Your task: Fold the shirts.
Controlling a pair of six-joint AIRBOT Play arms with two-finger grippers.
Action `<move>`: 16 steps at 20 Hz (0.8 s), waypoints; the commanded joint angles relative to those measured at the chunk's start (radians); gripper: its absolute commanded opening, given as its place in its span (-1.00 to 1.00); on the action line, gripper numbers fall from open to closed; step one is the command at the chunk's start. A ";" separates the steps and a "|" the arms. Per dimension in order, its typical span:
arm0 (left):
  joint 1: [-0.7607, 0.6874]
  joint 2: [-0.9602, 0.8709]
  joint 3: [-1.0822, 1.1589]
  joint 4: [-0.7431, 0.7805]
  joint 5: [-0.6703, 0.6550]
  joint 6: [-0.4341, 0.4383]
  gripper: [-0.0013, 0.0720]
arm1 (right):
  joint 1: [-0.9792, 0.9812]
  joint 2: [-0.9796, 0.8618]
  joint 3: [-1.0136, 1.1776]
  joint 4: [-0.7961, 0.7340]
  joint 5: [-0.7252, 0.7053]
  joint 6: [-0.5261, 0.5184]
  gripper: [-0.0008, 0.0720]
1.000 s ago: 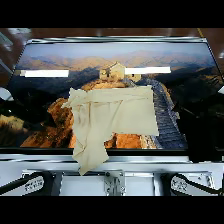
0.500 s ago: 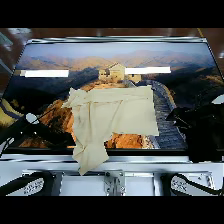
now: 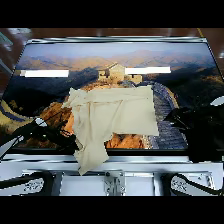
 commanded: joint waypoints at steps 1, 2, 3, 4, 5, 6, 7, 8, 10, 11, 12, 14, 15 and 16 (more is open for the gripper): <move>-0.004 -0.021 -0.002 -0.009 0.009 0.013 -0.86 | 0.003 0.000 -0.083 0.018 -0.085 0.028 0.78; -0.004 -0.018 -0.002 -0.009 0.001 0.013 -0.86 | 0.007 -0.001 -0.116 0.019 -0.123 0.035 0.78; -0.004 -0.013 -0.001 -0.008 -0.008 0.013 -0.86 | 0.016 -0.011 -0.142 0.039 -0.146 0.036 0.78; -0.004 -0.007 0.002 -0.008 -0.013 0.013 -0.86 | 0.024 -0.033 -0.153 0.068 -0.146 0.031 0.78; -0.004 0.000 0.007 -0.008 -0.013 0.013 -0.86 | 0.035 -0.064 -0.155 0.089 -0.139 0.014 0.78; -0.004 0.007 0.017 -0.008 -0.015 0.013 -0.86 | 0.045 -0.095 -0.155 0.103 -0.140 0.008 0.78; -0.004 0.016 0.032 -0.008 -0.016 0.013 -0.86 | 0.053 -0.119 -0.155 0.110 -0.145 0.009 0.78; -0.004 0.024 0.045 -0.009 -0.017 0.012 -0.86 | 0.062 -0.143 -0.155 0.117 -0.148 0.006 0.78; -0.004 0.037 0.074 -0.008 -0.022 0.012 -0.86 | 0.083 -0.188 -0.155 0.131 -0.152 0.005 0.78; -0.004 0.039 0.088 -0.008 -0.023 0.012 -0.86 | 0.102 -0.209 -0.155 0.146 -0.163 0.005 0.78; -0.004 0.040 0.105 -0.009 -0.023 0.012 -0.86 | 0.127 -0.224 -0.155 0.169 -0.185 0.004 0.77; -0.004 0.046 0.146 -0.008 -0.024 0.008 -0.86 | 0.186 -0.231 -0.153 0.215 -0.276 0.004 0.12; -0.004 0.053 0.174 -0.007 -0.023 0.003 -0.87 | 0.208 -0.226 -0.143 0.246 -0.311 0.006 -0.80; -0.004 0.069 0.217 0.007 -0.023 0.000 -0.87 | 0.219 -0.216 -0.124 0.289 -0.315 -0.032 -0.81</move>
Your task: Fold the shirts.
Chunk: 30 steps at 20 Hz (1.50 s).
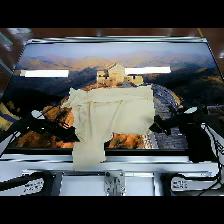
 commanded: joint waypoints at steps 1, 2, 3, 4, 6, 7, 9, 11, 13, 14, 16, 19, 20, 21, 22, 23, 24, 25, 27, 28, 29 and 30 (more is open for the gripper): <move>0.000 0.045 0.126 0.047 0.001 -0.026 -0.87 | 0.056 0.016 0.053 0.147 -0.069 -0.097 -0.82; 0.000 0.083 0.200 0.104 0.001 -0.053 -0.87 | 0.056 0.054 0.097 0.193 -0.039 -0.148 -0.81; 0.000 0.129 0.290 0.159 0.000 -0.062 -0.87 | 0.054 0.102 0.151 0.224 -0.007 -0.190 -0.81; 0.000 0.180 0.391 0.189 0.001 -0.062 -0.87 | 0.054 0.168 0.222 0.251 0.026 -0.232 -0.81; 0.000 0.294 0.649 0.200 0.024 -0.057 -0.87 | 0.054 0.317 0.391 0.274 0.071 -0.275 -0.82; 0.000 0.354 0.799 0.201 0.070 -0.046 -0.87 | 0.054 0.408 0.497 0.267 0.064 -0.279 -0.81; 0.000 0.452 1.075 0.212 0.207 -0.023 -0.86 | 0.054 0.587 0.705 0.200 -0.014 -0.278 -0.81; 0.000 0.529 1.278 0.211 0.333 -0.024 -0.86 | 0.054 0.746 0.859 0.092 -0.160 -0.189 -0.81; 0.000 0.600 1.407 0.211 0.387 -0.024 -0.86 | 0.054 0.871 0.946 0.001 -0.252 -0.121 -0.81; 0.000 0.634 1.425 0.215 0.385 -0.024 -0.86 | 0.054 0.921 0.971 -0.043 -0.263 -0.090 -0.81; 0.000 0.696 1.406 0.223 0.352 -0.025 -0.86 | 0.054 0.987 0.979 -0.125 -0.239 0.051 -0.81; 0.000 0.721 1.386 0.335 0.201 -0.061 -0.86 | 0.054 1.015 0.979 -0.217 -0.048 0.132 -0.81; 0.000 0.717 1.385 0.397 0.135 -0.083 -0.86 | 0.054 1.012 0.979 -0.253 0.027 0.138 -0.81; 0.000 0.712 1.382 0.462 0.061 -0.103 -0.86 | 0.054 1.005 0.979 -0.291 0.101 0.151 -0.81; 0.000 0.708 1.365 0.512 0.005 -0.115 -0.86 | 0.054 0.992 0.978 -0.325 0.182 0.157 -0.81; 0.000 0.708 1.330 0.556 -0.043 -0.114 -0.86 | 0.054 0.973 0.978 -0.360 0.260 0.158 -0.81; 0.000 0.708 1.281 0.589 -0.083 -0.114 -0.86 | 0.054 0.947 0.978 -0.386 0.335 0.167 -0.81; 0.000 0.707 1.225 0.613 -0.108 -0.114 -0.86 | 0.054 0.915 0.978 -0.408 0.415 0.183 -0.81; 0.000 0.706 1.082 0.637 -0.114 -0.113 -0.86 | 0.054 0.838 0.943 -0.431 0.533 0.202 -0.81; 0.000 0.701 1.000 0.642 -0.104 -0.109 -0.86 | 0.054 0.798 0.899 -0.436 0.555 0.202 -0.81; 0.000 0.694 0.922 0.655 -0.085 -0.110 -0.86 | 0.054 0.763 0.845 -0.444 0.547 0.202 -0.81; 0.000 0.679 0.836 0.668 -0.053 -0.110 -0.86 | 0.055 0.722 0.778 -0.450 0.507 0.202 -0.81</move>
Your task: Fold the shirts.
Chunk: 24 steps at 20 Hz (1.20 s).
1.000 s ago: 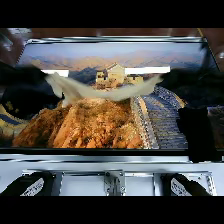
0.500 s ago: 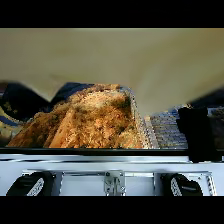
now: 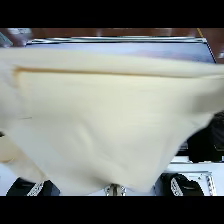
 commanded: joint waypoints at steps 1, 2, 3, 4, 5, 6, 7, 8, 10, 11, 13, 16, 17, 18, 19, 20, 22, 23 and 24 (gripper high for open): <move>0.002 -0.034 -0.269 0.080 0.056 -0.003 -0.86 | 0.000 -0.137 -0.180 -0.052 0.000 0.018 -0.81; 0.001 -0.059 -0.344 0.083 0.120 -0.004 -0.86 | 0.000 -0.184 -0.249 -0.050 -0.090 0.017 -0.81; 0.001 -0.095 -0.417 0.082 0.202 -0.005 -0.86 | 0.002 -0.236 -0.312 -0.050 -0.197 0.017 -0.81; 0.001 -0.141 -0.476 0.081 0.287 -0.017 -0.86 | 0.002 -0.301 -0.364 -0.045 -0.319 0.017 -0.81; 0.001 -0.192 -0.515 0.081 0.360 -0.047 -0.86 | 0.002 -0.369 -0.392 -0.030 -0.425 0.018 -0.81; 0.002 -0.256 -0.538 0.081 0.428 -0.079 -0.86 | 0.002 -0.449 -0.401 -0.002 -0.521 0.024 -0.81; 0.002 -0.327 -0.541 0.081 0.475 -0.106 -0.86 | 0.002 -0.528 -0.401 0.047 -0.606 0.033 -0.81; 0.001 -0.402 -0.539 0.080 0.523 -0.141 -0.86 | 0.002 -0.595 -0.401 0.105 -0.677 0.033 -0.81; 0.001 -0.541 -0.538 0.041 0.606 -0.239 -0.86 | 0.002 -0.720 -0.401 0.251 -0.789 0.033 -0.81; 0.001 -0.609 -0.538 -0.018 0.634 -0.299 -0.86 | 0.005 -0.772 -0.401 0.315 -0.829 0.032 -0.81; -0.002 -0.723 -0.538 -0.176 0.657 -0.319 -0.86 | 0.011 -0.845 -0.401 0.402 -0.871 0.032 -0.81; -0.021 -0.842 -0.537 -0.317 0.645 -0.319 -0.86 | 0.040 -0.890 -0.401 0.404 -0.868 0.032 -0.81; -0.021 -0.856 -0.537 -0.333 0.629 -0.319 -0.86 | 0.048 -0.890 -0.401 0.405 -0.861 0.032 -0.81; -0.017 -0.855 -0.537 -0.335 0.614 -0.318 -0.81 | 0.050 -0.885 -0.400 0.407 -0.868 0.032 -0.66; -0.005 -0.849 -0.530 -0.335 0.589 -0.312 -0.41 | 0.050 -0.874 -0.399 0.409 -0.861 0.031 0.03; 0.019 -0.840 -0.509 -0.334 0.522 -0.293 0.53 | 0.039 -0.851 -0.399 0.409 -0.835 0.016 0.82; 0.106 -0.827 -0.424 -0.299 0.279 -0.219 0.96 | -0.008 -0.776 -0.399 0.379 -0.737 -0.065 0.88; 0.161 -0.824 -0.378 -0.260 0.142 -0.187 0.96 | -0.043 -0.731 -0.399 0.320 -0.672 -0.079 0.88; 0.224 -0.820 -0.341 -0.220 -0.003 -0.151 0.96 | -0.087 -0.682 -0.399 0.220 -0.580 -0.078 0.88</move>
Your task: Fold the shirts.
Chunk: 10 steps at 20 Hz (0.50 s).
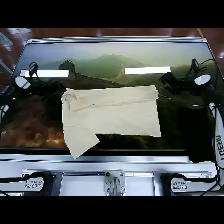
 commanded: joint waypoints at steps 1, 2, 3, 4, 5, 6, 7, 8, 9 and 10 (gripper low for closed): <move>0.180 0.013 0.095 0.084 -0.472 0.125 0.96 | -0.114 0.128 -0.001 -0.231 0.280 -0.041 0.84; 0.242 0.027 0.082 0.093 -0.556 0.153 0.96 | -0.163 0.154 -0.001 -0.323 0.418 -0.028 0.69; 0.305 0.047 0.046 0.088 -0.615 0.178 0.96 | -0.217 0.166 -0.008 -0.375 0.545 -0.044 0.67; 0.354 0.068 -0.010 0.085 -0.642 0.193 0.96 | -0.273 0.171 -0.032 -0.373 0.642 -0.084 0.67; 0.398 0.093 -0.092 0.071 -0.642 0.198 0.96 | -0.318 0.171 -0.067 -0.346 0.701 -0.102 0.67; 0.428 0.110 -0.177 0.043 -0.621 0.212 0.97 | -0.358 0.171 -0.114 -0.295 0.720 -0.110 0.67; 0.446 0.120 -0.269 -0.003 -0.584 0.232 0.97 | -0.383 0.171 -0.165 -0.235 0.708 -0.118 0.67; 0.450 0.121 -0.346 -0.050 -0.542 0.249 0.97 | -0.393 0.171 -0.206 -0.190 0.681 -0.123 0.67; 0.443 0.119 -0.422 -0.104 -0.478 0.264 0.96 | -0.393 0.170 -0.249 -0.143 0.640 -0.123 0.67; 0.428 0.118 -0.487 -0.155 -0.401 0.274 0.96 | -0.388 0.170 -0.285 -0.093 0.594 -0.123 0.67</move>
